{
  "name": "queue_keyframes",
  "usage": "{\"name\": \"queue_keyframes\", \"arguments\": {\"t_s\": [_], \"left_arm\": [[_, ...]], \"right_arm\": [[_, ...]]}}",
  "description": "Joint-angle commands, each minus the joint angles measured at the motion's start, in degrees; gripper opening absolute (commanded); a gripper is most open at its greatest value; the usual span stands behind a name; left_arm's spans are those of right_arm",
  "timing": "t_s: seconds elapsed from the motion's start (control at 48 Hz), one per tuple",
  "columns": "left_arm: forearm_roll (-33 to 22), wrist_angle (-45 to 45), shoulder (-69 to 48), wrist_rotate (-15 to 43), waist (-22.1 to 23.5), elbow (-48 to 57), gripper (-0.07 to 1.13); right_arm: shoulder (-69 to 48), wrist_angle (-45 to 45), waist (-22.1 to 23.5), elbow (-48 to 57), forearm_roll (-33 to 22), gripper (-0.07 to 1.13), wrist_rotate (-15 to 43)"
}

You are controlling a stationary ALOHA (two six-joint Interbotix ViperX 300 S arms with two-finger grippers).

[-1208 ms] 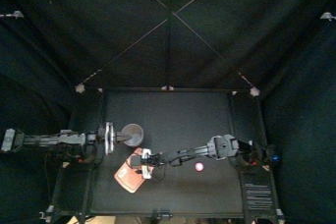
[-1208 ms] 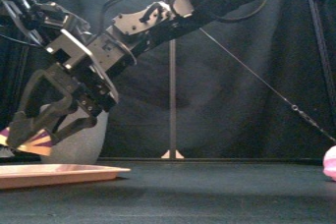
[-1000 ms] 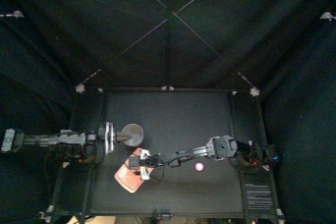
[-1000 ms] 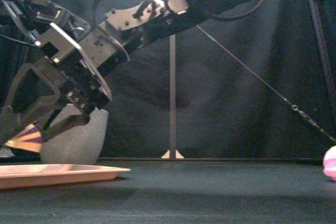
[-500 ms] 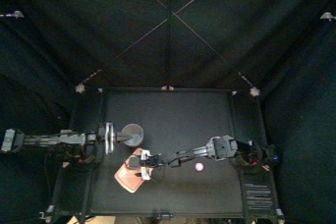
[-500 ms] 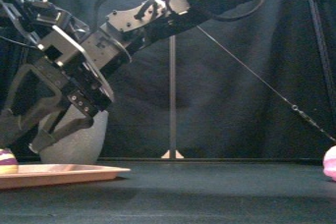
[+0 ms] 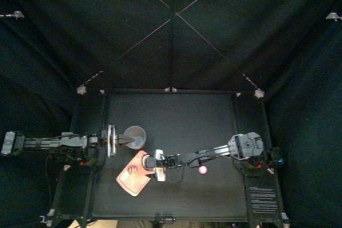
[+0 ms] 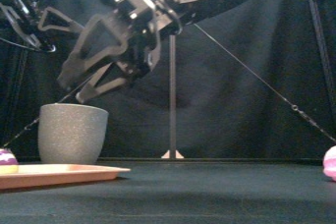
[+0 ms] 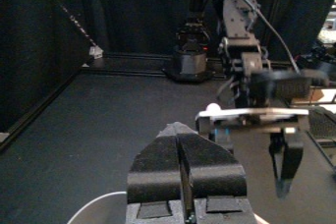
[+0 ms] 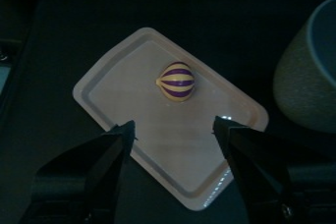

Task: Pick the onion then place it on the pink plate
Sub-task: Drop onion on the pink plate and return to neutral

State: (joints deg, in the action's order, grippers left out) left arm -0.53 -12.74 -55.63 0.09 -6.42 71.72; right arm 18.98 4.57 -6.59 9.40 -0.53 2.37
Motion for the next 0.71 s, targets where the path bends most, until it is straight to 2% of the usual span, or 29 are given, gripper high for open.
{"name": "queue_keyframes", "arguments": {"t_s": [0.021, 0.708], "left_arm": [[0.1, 0.2, 0.2, 0.1, -0.2, -0.8, 0.06], [0.2, 0.4, 0.1, 0.2, -0.7, -0.8, 0.06]], "right_arm": [[-7.0, -4.9, 0.4, 4.3, -0.5, 0.97, 0.2], [-23.1, -28.7, 6.4, 25.0, -0.8, 0.97, -0.1]]}}
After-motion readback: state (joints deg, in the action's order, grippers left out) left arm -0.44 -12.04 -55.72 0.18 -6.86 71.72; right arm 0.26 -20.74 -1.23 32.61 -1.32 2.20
